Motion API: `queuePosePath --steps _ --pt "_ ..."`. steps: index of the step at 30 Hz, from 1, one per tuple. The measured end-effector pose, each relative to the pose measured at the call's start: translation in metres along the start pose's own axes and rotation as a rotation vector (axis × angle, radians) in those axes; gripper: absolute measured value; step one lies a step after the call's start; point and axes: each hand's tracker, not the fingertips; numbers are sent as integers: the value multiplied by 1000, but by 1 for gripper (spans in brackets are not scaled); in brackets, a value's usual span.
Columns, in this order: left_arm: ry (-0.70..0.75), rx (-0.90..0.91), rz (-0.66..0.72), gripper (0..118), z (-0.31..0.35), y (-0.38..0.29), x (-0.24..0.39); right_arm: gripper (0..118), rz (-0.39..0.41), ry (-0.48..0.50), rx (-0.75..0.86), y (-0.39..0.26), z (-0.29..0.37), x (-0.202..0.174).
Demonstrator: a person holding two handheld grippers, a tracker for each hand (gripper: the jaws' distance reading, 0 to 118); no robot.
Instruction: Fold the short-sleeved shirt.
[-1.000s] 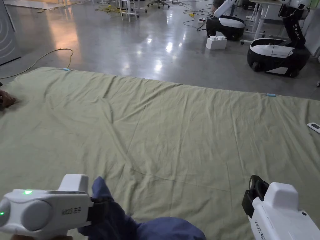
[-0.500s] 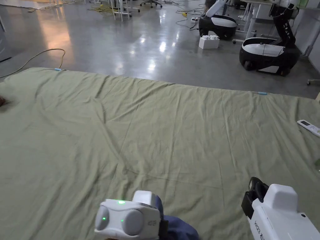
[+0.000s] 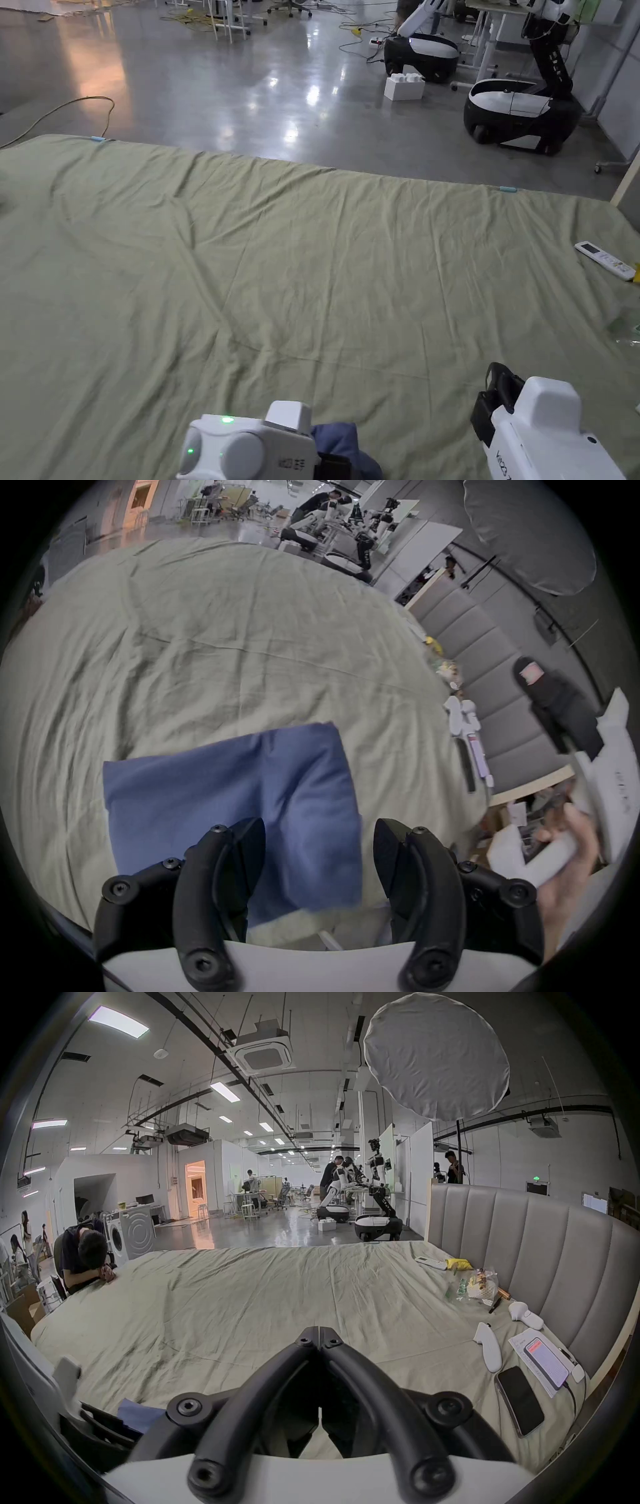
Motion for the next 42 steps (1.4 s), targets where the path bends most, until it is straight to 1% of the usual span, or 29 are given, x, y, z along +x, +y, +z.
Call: queuePosePath --steps 2,5,7,8,9,10,11,14,15,17,20,26,29,30,34,37,38,39,42 --pt "-12 31 -4 66 16 1 -4 0 -4 2 -3 -1 0 0" --pt "-53 115 49 66 33 5 -14 0 -8 3 -7 -3 -1 0" --pt "-26 134 89 65 29 9 -20 0 -13 6 -10 -3 -2 0" --pt "-5 124 101 61 25 11 -22 0 -14 7 -12 -4 -2 0" --pt "0 107 102 40 16 13 -21 0 -31 12 -29 -6 -2 0" --pt "-1 93 107 19 9 15 -22 0 -30 10 -31 -6 -2 0" --pt "1 85 109 15 2 15 -21 0 -35 11 -35 -6 -2 0" --pt "-5 3 131 14 -25 13 -16 0 -27 9 -28 -5 -1 1" --pt "-1 -25 143 12 -34 12 -14 0 -26 8 -27 -5 -1 2" --pt "-2 -28 142 11 -48 7 -9 0 -26 5 -28 -5 0 4" --pt "1 -42 108 11 -62 -2 2 0 -23 0 -30 -5 1 7" --pt "79 -30 -14 8 -81 -21 13 0 -25 -3 -38 -7 1 9" --pt "90 -8 -18 7 -85 -27 13 0 -28 0 -37 -7 0 7" --pt "97 -4 -52 7 -85 -29 14 0 -28 3 -36 -6 0 6" --pt "54 20 -66 8 -58 -23 13 0 -22 10 -14 2 3 3" --pt "-27 123 -74 8 -19 -14 6 0 -7 7 21 12 7 2" --pt "-31 168 -86 8 -6 -11 4 0 -4 7 29 14 7 1" --pt "-24 218 -98 8 8 -8 2 0 0 8 39 17 7 0" --pt "71 410 -160 8 45 4 -5 0 9 2 73 25 6 -5"
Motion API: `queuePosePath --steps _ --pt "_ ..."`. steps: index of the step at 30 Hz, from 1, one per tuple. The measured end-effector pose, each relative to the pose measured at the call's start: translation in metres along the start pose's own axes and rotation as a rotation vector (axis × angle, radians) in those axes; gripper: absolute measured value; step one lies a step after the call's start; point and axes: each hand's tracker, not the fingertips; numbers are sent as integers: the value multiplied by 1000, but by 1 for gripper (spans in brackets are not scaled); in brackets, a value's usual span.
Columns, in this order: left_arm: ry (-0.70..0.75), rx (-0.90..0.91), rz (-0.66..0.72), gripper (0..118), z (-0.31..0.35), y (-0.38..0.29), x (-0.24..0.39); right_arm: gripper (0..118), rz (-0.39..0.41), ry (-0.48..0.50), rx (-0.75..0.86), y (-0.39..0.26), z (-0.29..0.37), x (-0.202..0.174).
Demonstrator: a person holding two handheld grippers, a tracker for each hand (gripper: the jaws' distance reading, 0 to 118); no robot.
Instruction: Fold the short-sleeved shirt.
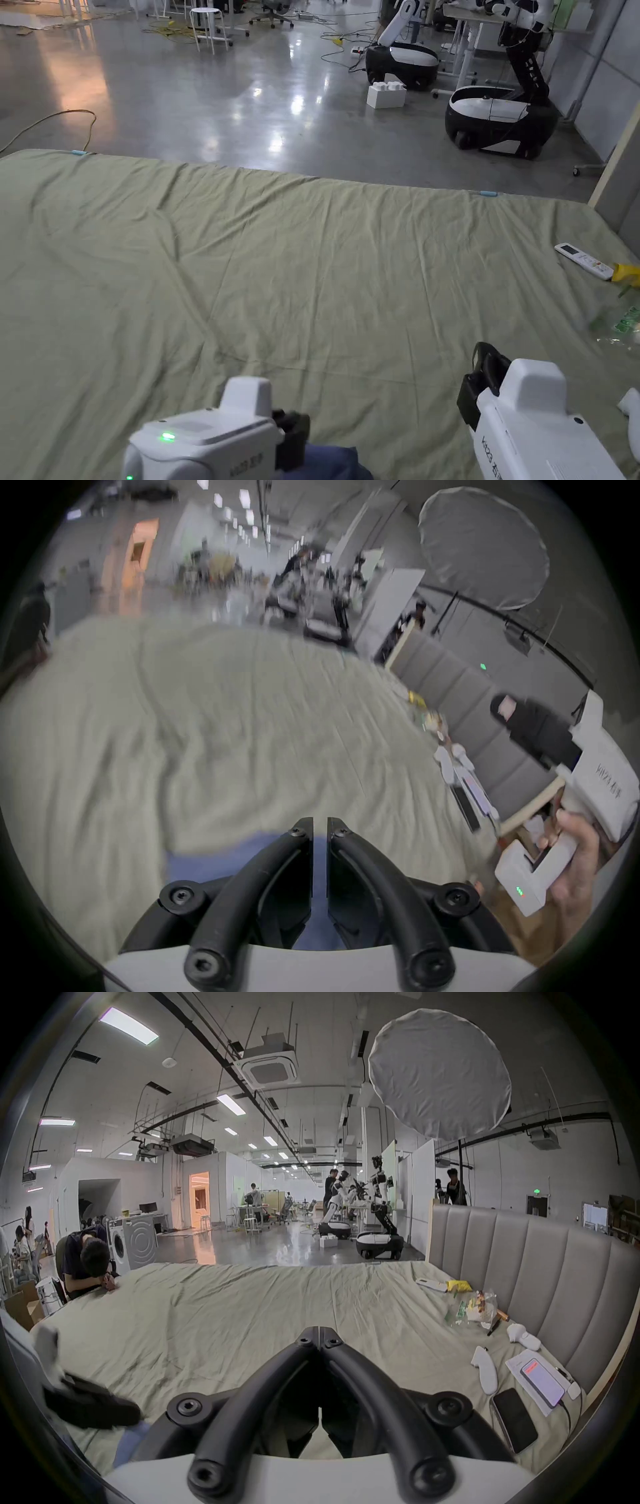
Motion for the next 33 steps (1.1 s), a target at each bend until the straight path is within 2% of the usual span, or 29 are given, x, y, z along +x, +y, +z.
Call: queuePosePath --steps 3,12,15,26,29,33 --pt "71 130 -37 8 21 20 -11 0 0 4 15 5 -3 -6" --pt "482 498 -208 8 47 39 -22 0 53 -22 134 28 -5 -23" --pt "516 550 -196 8 49 45 -29 0 99 -36 192 35 -3 -26" --pt "542 552 -158 7 59 45 -53 0 84 -67 180 35 -3 -12" --pt "548 545 -143 7 66 39 -60 0 59 -49 128 23 4 -10" --pt "565 528 -127 7 73 27 -69 0 96 14 41 -8 17 -26"
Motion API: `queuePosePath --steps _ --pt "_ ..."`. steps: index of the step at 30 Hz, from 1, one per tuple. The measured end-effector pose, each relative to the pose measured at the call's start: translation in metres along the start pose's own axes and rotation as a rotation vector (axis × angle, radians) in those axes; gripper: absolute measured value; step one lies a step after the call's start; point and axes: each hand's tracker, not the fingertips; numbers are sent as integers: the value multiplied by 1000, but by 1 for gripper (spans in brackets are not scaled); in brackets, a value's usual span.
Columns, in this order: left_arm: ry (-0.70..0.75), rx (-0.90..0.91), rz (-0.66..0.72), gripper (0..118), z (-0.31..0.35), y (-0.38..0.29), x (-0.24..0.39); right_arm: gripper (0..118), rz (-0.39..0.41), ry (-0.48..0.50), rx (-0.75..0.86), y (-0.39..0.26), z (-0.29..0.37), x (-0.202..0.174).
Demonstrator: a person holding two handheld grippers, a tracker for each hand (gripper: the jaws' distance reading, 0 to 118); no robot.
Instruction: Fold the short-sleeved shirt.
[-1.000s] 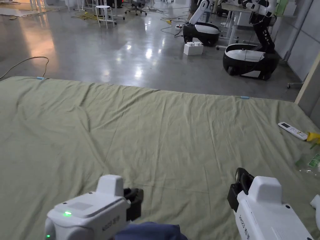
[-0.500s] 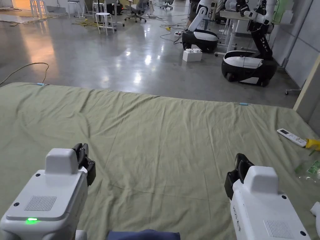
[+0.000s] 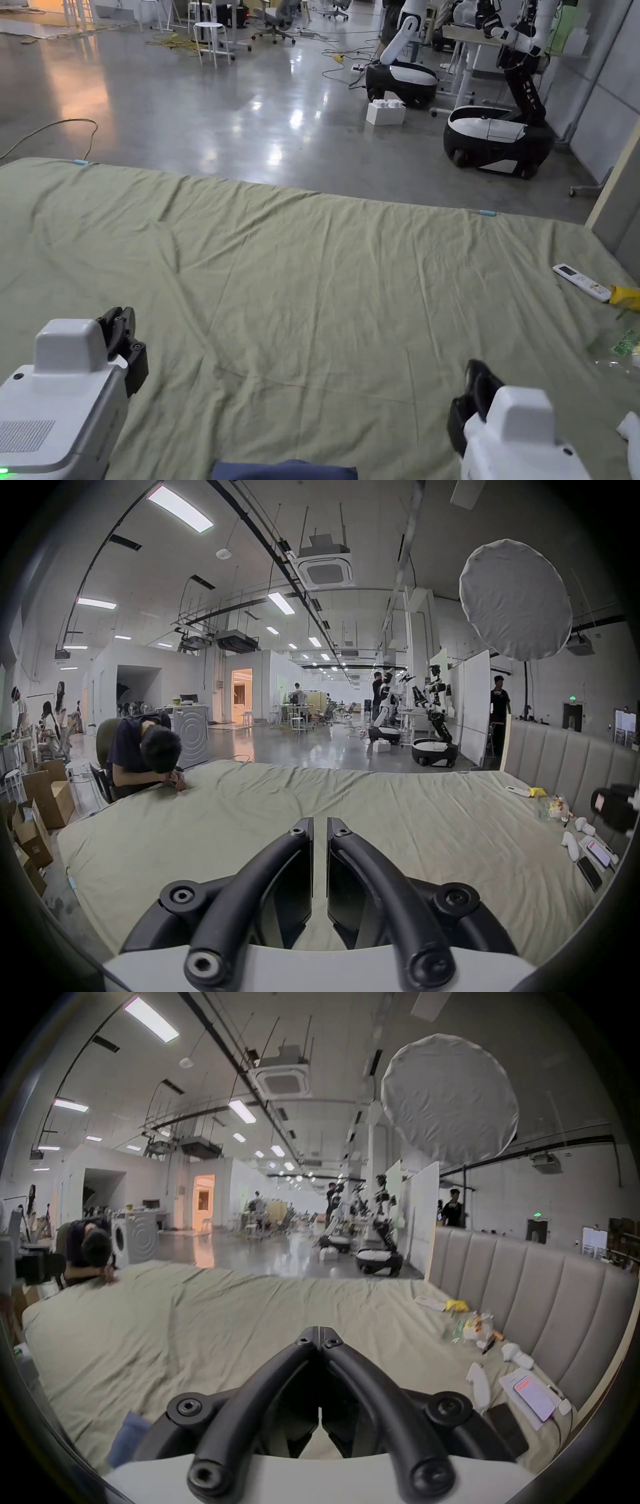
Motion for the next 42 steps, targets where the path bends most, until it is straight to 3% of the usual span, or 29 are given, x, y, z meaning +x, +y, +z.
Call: queuePosePath --steps 9,12,15,20,26,27,28,29,30,31,40,42 --pt "-9 -120 23 7 15 -39 -15 0 29 230 -216 -71 3 -88" --pt "-26 -166 45 7 23 -52 -20 0 32 265 -304 -96 -8 -108" --pt "-55 -233 57 7 27 -63 -25 0 64 230 -360 -119 -18 -115" --pt "-162 -407 128 7 27 -82 -31 0 31 198 -464 -156 -33 -109" --pt "-401 -702 334 7 -4 -104 -33 0 58 202 -434 -156 -27 -108" --pt "-448 -741 376 11 -13 -109 -34 0 56 204 -434 -157 -28 -107" --pt "-475 -777 416 21 -21 -114 -34 0 49 205 -434 -157 -28 -106" --pt "-483 -795 446 46 -28 -119 -34 0 45 205 -434 -159 -28 -106" --pt "-509 -820 468 62 -34 -124 -33 0 44 206 -433 -159 -28 -106" --pt "-536 -840 489 71 -41 -129 -33 0 44 206 -432 -159 -28 -106" --pt "-787 -994 687 72 -92 -167 -20 0 46 208 -431 -160 -28 -106" --pt "-804 -1016 684 64 -99 -177 -14 0 47 208 -429 -161 -28 -106"
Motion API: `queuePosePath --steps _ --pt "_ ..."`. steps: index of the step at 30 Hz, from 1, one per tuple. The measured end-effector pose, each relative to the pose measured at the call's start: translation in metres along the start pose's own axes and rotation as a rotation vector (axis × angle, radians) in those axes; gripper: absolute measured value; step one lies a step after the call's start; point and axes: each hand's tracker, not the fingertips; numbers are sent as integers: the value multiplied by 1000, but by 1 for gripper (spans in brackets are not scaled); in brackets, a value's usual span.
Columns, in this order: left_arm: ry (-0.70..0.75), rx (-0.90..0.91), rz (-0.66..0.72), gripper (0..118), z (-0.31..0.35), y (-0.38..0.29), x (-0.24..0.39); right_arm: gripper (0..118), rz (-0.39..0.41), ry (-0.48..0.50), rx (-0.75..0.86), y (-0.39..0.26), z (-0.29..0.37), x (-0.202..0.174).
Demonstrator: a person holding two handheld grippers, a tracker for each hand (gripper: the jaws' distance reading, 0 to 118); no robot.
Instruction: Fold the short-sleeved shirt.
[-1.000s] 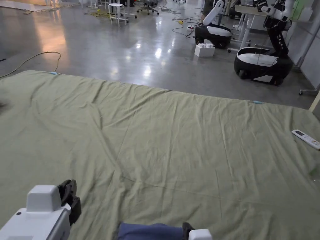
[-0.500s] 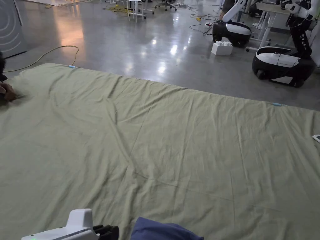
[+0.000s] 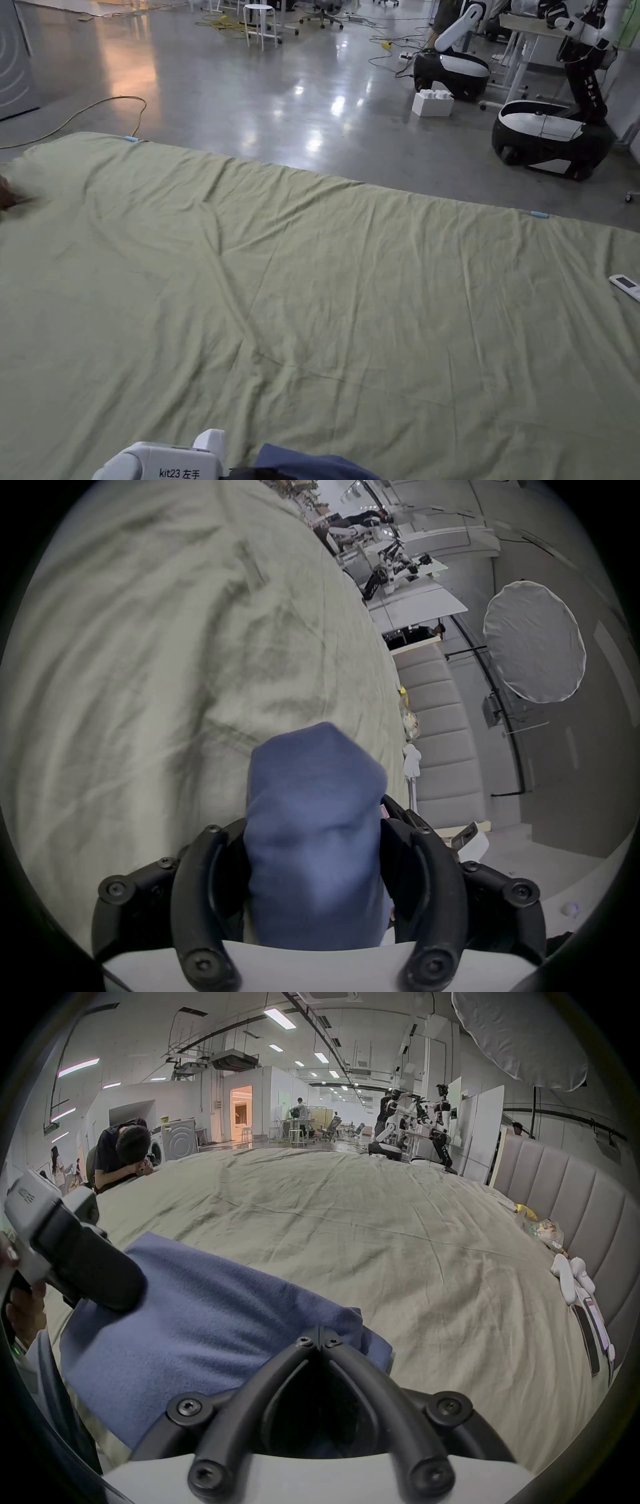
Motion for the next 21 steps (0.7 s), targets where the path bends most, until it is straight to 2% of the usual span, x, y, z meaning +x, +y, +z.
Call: queuePosePath --steps 2,5,16,21 --pt "-65 17 43 49 -3 1 -10 0 1 0 0 -1 0 1" --pt "-84 35 88 31 -3 -3 -25 0 -4 10 -1 -1 1 4" --pt "-113 62 97 25 10 -2 -16 0 23 11 6 10 6 6" --pt "-135 79 43 24 47 16 6 0 -2 -56 92 48 20 26"
